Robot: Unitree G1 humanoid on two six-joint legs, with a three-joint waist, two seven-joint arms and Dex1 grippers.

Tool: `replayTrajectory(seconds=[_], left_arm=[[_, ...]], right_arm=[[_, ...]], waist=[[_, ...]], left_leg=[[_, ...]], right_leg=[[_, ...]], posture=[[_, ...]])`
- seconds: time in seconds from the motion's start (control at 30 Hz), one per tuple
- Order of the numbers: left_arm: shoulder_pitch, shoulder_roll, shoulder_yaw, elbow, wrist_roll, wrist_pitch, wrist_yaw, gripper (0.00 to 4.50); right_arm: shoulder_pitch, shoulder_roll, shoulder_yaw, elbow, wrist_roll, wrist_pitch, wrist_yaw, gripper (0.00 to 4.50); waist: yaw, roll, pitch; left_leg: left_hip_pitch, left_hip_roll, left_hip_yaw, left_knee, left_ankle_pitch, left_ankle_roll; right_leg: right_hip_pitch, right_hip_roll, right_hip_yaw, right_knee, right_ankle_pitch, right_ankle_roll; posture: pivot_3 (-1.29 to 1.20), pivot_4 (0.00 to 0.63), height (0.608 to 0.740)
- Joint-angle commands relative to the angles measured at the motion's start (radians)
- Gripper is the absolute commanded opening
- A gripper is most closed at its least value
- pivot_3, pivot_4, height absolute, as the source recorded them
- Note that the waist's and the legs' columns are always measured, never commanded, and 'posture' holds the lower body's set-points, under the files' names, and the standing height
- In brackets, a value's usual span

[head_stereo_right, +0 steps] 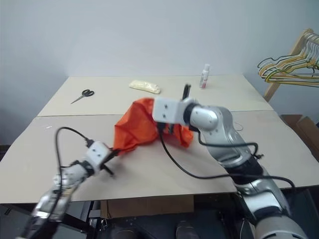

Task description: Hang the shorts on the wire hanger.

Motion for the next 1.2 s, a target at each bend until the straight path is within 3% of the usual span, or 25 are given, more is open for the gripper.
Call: replayTrajectory(seconds=[0.03, 0.13, 0.23, 0.37, 0.5, 0.57, 0.67, 0.8, 0.93, 1.0, 1.07, 1.13, 1.2], left_arm=[[0.037, 0.158, 0.039, -0.008, -0.008, -0.193, -0.185, 0.04], [0.075, 0.276, 0.037, -0.005, -0.043, -0.273, -0.329, 0.04], [0.137, 0.388, 0.016, -0.047, -0.047, -0.311, -0.464, 0.04], [0.199, 0.477, 0.020, -0.112, -0.086, -0.261, -0.575, 0.04], [0.185, 0.498, 0.028, -0.131, -0.060, -0.236, -0.585, 0.04], [0.106, 0.439, -0.003, -0.110, -0.019, -0.236, -0.532, 0.04], [-0.078, 0.283, -0.056, -0.047, 0.098, -0.176, -0.375, 0.04], [-0.422, 0.041, -0.083, 0.115, 0.297, 0.005, -0.059, 0.04], [-0.763, -0.169, 0.055, 0.298, 0.302, 0.117, 0.341, 0.04], [-0.868, -0.175, 0.133, 0.363, 0.305, 0.075, 0.502, 0.04], [-0.899, -0.122, 0.170, 0.386, 0.305, -0.007, 0.543, 0.04], [-0.886, -0.076, 0.197, 0.381, 0.276, -0.117, 0.539, 0.04], [-0.808, -0.008, 0.218, 0.330, 0.201, -0.225, 0.428, 0.04]], right_arm=[[0.085, -0.087, -0.016, -0.091, 0.053, -0.160, 0.088, 0.00], [0.134, -0.126, -0.007, -0.060, 0.033, -0.306, 0.085, 0.00], [0.180, -0.174, -0.004, -0.054, 0.070, -0.443, 0.133, 0.00], [0.228, -0.238, -0.007, -0.058, 0.129, -0.537, 0.220, 0.00], [0.256, -0.260, -0.023, -0.024, 0.134, -0.569, 0.236, 0.00], [0.232, -0.225, -0.034, 0.043, 0.103, -0.562, 0.193, 0.00], [0.125, -0.124, -0.046, 0.172, 0.012, -0.470, 0.079, 0.00], [-0.141, 0.043, -0.061, 0.471, -0.166, -0.319, -0.185, 0.00], [-0.436, 0.182, -0.090, 0.795, -0.321, -0.238, -0.666, 0.00], [-0.538, 0.217, -0.129, 0.890, -0.347, -0.245, -0.893, 0.00], [-0.581, 0.224, -0.171, 0.924, -0.317, -0.353, -1.040, 0.00], [-0.579, 0.226, -0.198, 0.927, -0.279, -0.420, -1.086, 0.00], [-0.509, 0.217, -0.206, 0.879, -0.218, -0.486, -1.023, 0.00]], waist=[[0.003, 0.001, 0.001], [0.005, 0.001, 0.003], [0.009, 0.000, 0.004], [0.017, -0.001, 0.006], [0.021, -0.001, 0.006], [0.022, -0.001, 0.006], [0.031, -0.001, 0.006], [0.035, -0.002, 0.006], [0.033, -0.003, 0.006], [0.019, -0.003, 0.006], [0.009, -0.003, 0.004], [-0.006, -0.003, 0.002], [-0.018, -0.003, 0.001]], left_leg=[[0.001, 0.000, 0.001, -0.001, 0.000, 0.000], [0.003, 0.002, 0.004, -0.001, 0.000, 0.000], [0.005, 0.006, 0.008, -0.001, 0.000, 0.000], [0.004, 0.009, 0.011, -0.001, 0.000, 0.000], [0.005, 0.010, 0.011, -0.001, 0.000, 0.001], [0.005, 0.010, 0.011, -0.001, 0.000, 0.001], [0.007, 0.010, 0.011, 0.000, 0.000, 0.001], [0.006, 0.010, 0.010, 0.001, 0.006, 0.003], [0.002, 0.010, 0.007, 0.001, 0.006, 0.002], [-0.005, 0.010, 0.005, -0.001, 0.004, -0.001], [-0.017, 0.009, 0.004, -0.006, 0.008, -0.010], [-0.016, 0.009, 0.001, -0.014, 0.012, -0.020], [-0.016, 0.005, 0.001, -0.018, 0.012, -0.020]], right_leg=[[0.001, 0.000, 0.000, 0.000, -0.002, 0.000], [0.000, 0.000, 0.001, 0.000, -0.007, 0.005], [0.001, 0.002, 0.001, 0.001, -0.011, 0.000], [0.000, 0.004, 0.001, 0.001, -0.011, 0.000], [0.001, 0.005, 0.001, 0.002, -0.011, 0.000], [0.001, 0.005, 0.001, 0.002, -0.011, 0.000], [0.003, 0.006, 0.001, 0.003, -0.010, -0.001], [0.002, 0.009, 0.002, 0.003, 0.001, 0.000], [-0.001, 0.010, 0.002, 0.002, 0.007, -0.009], [-0.009, 0.009, 0.001, 0.003, 0.008, -0.009], [-0.023, 0.007, 0.002, 0.008, 0.008, -0.010], [-0.028, 0.004, 0.002, 0.006, 0.007, -0.009], [-0.029, 0.001, 0.001, 0.004, 0.007, -0.008]], posture=[[0.06, 0.000, 0.740], [0.06, 0.000, 0.740], [0.05, 0.000, 0.740], [0.05, 0.000, 0.740], [0.06, 0.000, 0.740], [0.06, 0.000, 0.740], [0.05, 0.000, 0.740], [0.04, 0.000, 0.740], [0.03, 0.000, 0.740], [0.03, 0.000, 0.740], [0.03, 0.000, 0.740], [0.03, 0.000, 0.740], [0.03, 0.000, 0.740]])
